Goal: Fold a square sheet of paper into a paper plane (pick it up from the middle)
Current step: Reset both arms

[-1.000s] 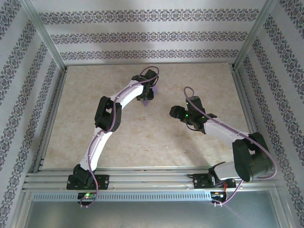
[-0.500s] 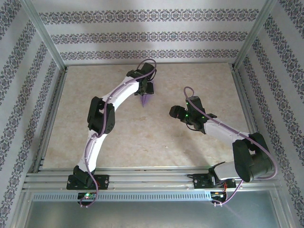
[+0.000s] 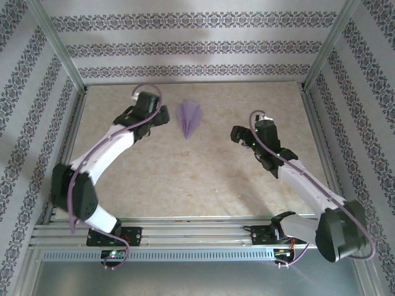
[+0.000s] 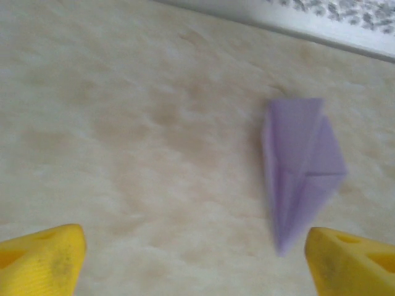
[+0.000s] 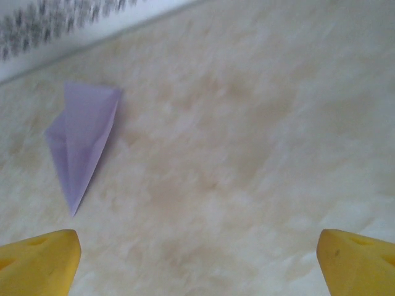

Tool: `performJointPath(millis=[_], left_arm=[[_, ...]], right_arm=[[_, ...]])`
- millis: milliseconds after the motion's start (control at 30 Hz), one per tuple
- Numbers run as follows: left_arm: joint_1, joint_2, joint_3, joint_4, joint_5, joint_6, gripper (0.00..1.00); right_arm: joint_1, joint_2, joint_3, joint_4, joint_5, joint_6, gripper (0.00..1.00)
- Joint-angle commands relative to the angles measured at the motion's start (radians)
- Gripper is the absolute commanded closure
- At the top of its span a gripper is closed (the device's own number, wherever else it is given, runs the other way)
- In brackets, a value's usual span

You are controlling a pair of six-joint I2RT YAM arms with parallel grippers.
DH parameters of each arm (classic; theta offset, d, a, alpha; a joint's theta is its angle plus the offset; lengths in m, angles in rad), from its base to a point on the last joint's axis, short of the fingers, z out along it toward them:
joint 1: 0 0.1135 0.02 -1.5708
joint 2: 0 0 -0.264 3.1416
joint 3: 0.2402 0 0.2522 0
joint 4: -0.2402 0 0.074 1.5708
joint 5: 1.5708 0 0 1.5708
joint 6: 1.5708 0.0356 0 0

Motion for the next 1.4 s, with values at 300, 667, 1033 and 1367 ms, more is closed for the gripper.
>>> performJointPath(millis=[300,667,1033,1367], left_arm=[[0.224,-0.344,-0.646,0.443,-0.402,0.117,0.01],[0.32,-0.196,-0.766,0.805,-0.174,0.316,0.01],[0.351,-0.051,-0.888,1.305,0.148,0.464,0.01],[0.361,0.111,-0.88,1.44,0.158,0.459,0.01]], right_arm=[[-0.192,-0.077,-0.258,0.258,0.332,-0.207,0.02],[-0.242,0.107,-0.351,0.662,0.134,-0.429,0.02],[-0.307,0.294,-0.426,1.022,-0.112,-0.464,0.02],[-0.316,0.388,-0.409,1.078,-0.146,-0.461,0.02]])
